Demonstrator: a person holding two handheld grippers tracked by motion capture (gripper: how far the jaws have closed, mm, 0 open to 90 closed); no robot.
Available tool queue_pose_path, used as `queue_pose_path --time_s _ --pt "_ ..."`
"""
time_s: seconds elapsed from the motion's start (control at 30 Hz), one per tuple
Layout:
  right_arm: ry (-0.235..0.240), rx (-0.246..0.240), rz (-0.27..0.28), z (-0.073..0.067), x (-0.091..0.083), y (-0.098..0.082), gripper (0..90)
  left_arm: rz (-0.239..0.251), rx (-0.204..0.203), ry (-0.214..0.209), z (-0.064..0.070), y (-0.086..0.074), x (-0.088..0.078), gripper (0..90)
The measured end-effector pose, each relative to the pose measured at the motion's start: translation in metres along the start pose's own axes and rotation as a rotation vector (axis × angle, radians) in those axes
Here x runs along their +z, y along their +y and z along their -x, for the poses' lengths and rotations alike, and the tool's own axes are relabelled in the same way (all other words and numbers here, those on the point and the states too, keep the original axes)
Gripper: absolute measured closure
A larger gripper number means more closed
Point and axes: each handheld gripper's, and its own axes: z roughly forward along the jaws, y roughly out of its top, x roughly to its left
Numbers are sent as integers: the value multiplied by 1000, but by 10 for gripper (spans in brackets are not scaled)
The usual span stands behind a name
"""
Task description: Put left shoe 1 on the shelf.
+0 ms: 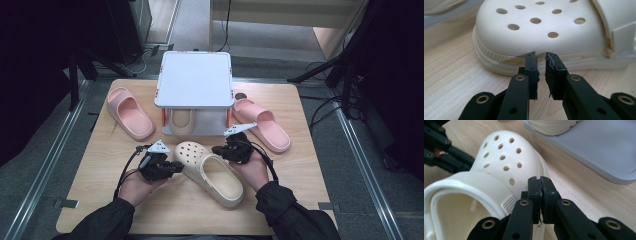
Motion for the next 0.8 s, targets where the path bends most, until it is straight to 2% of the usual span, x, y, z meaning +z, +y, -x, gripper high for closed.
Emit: queue_pose_path --time_s 0.13,0.2,0.27,0.53,0.8 --pt "-2 3 -3 -3 -4 -4 876 -4 -6 -5 -4 4 2 789" --pt "-12 5 3 -4 -6 -8 877 -11 -22 -34 -8 7 6 782" --pt "-16 6 2 -5 -8 -9 877 -13 -25 -40 -9 9 7 779" --pt "-55 39 14 -7 -20 -21 882 -22 2 -61 -9 21 19 784" --pt "-56 60 15 -10 -27 -28 885 -27 16 -61 -10 31 27 792"
